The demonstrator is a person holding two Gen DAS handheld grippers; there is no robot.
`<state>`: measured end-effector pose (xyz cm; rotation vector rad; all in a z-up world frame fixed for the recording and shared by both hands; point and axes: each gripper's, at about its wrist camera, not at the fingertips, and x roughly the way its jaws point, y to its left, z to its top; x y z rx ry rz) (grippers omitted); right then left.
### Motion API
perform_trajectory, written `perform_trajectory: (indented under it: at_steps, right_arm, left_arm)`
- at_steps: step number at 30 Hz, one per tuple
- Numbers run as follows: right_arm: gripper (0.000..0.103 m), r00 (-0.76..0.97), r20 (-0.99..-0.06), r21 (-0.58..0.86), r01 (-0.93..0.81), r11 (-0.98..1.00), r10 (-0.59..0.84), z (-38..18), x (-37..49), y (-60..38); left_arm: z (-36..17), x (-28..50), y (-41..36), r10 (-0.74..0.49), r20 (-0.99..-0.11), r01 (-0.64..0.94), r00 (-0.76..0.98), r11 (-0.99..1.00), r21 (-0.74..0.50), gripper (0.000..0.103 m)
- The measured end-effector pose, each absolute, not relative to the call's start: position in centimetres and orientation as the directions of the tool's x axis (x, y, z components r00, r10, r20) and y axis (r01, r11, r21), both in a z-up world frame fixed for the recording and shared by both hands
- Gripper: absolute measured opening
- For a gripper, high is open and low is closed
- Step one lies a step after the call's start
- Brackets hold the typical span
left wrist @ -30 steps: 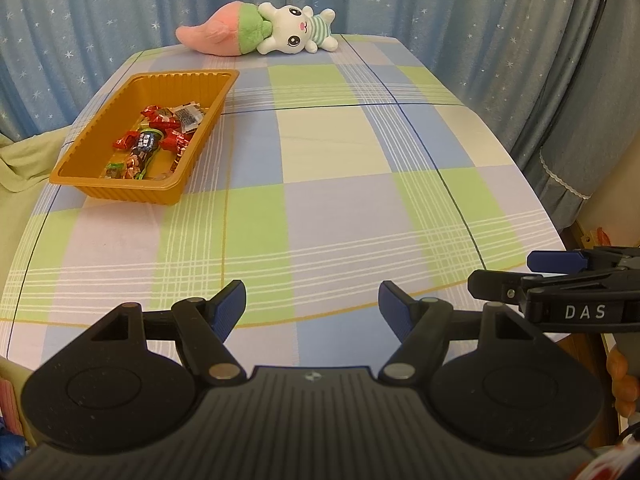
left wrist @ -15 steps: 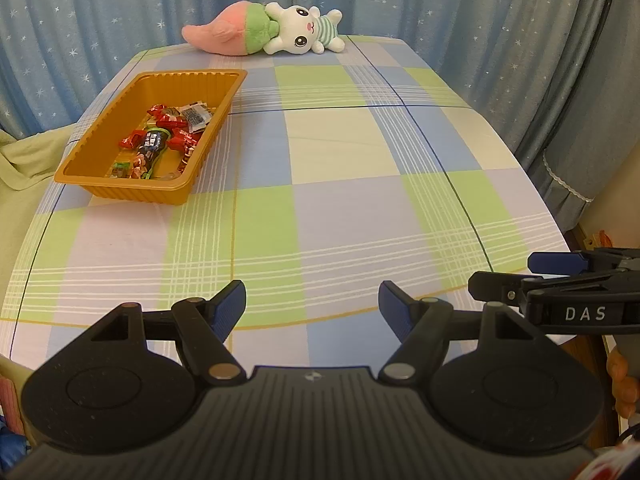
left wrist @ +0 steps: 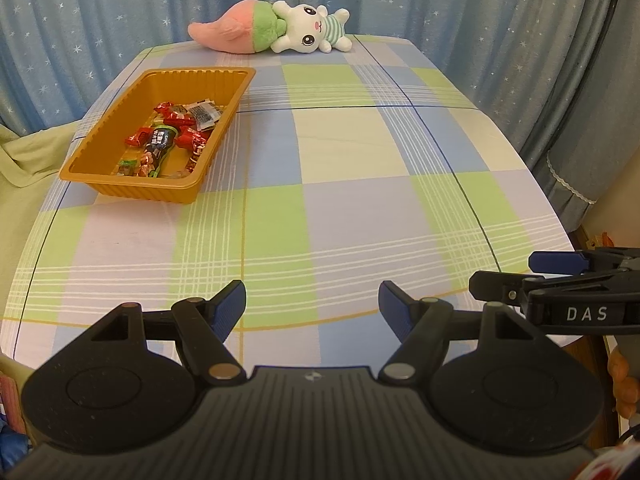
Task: Organize snacks
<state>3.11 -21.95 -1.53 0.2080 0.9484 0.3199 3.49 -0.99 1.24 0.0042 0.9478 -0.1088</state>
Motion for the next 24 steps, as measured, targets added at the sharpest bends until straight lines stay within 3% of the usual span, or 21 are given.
perform_trajectory:
  at_steps: [24]
  right_arm:
    - [0.086, 0.527, -0.770, 0.308, -0.185, 0.933, 0.359, -1.5, 4.2, -20.1]
  left_arm:
    - [0.8, 4.7, 0.7, -0.088, -0.815, 0.082, 0.573, 0.995, -0.050, 0.072]
